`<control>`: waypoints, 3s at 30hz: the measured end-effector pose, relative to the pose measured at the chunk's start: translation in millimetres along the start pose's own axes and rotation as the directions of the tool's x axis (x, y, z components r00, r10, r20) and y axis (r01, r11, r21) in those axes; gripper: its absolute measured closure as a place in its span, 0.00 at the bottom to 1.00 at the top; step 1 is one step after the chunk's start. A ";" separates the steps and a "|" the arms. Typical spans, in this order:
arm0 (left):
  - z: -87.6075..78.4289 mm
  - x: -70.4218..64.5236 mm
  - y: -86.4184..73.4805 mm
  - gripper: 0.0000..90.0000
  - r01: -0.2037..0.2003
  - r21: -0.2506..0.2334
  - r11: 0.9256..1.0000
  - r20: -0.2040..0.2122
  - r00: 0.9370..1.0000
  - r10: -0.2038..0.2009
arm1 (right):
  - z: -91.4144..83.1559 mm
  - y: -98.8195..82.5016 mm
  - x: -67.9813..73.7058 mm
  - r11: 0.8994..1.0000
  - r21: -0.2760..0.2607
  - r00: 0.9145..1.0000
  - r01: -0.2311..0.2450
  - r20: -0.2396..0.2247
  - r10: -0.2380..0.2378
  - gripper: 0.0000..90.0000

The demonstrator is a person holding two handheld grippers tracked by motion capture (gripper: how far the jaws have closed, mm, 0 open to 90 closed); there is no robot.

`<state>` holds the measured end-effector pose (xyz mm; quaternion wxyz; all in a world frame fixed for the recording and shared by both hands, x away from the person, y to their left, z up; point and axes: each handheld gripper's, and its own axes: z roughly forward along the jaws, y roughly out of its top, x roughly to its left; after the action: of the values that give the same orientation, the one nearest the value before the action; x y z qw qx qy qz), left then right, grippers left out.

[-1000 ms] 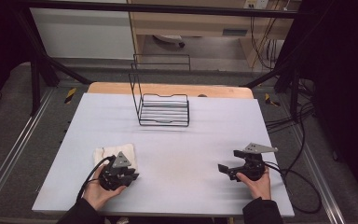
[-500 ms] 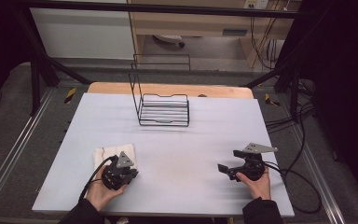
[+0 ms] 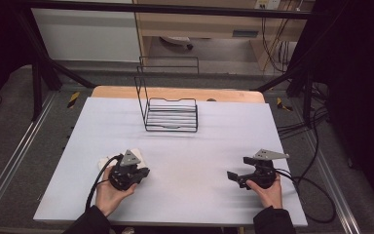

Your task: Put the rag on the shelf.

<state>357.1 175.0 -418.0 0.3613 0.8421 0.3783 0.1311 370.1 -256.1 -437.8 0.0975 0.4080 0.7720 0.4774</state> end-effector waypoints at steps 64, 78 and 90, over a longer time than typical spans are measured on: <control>-25.5 108.7 -46.2 0.76 0.153 0.045 0.987 -0.024 0.988 -0.152 | 50.4 27.3 64.9 0.997 0.055 0.999 0.051 -0.004 -0.051 0.05; -23.7 101.4 -42.7 0.87 0.145 0.078 0.986 -0.049 0.989 -0.142 | 114.7 49.0 119.9 0.992 0.088 0.995 0.091 -0.045 -0.087 0.26; -23.3 99.0 -42.4 0.88 0.126 0.082 0.989 -0.062 0.991 -0.122 | 162.4 48.4 143.0 0.990 0.132 0.998 0.059 -0.028 -0.055 0.48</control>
<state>389.9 278.5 -436.8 0.3215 0.8275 0.4454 0.1162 391.1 -35.7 -449.3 0.0743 0.3855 0.8146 0.4270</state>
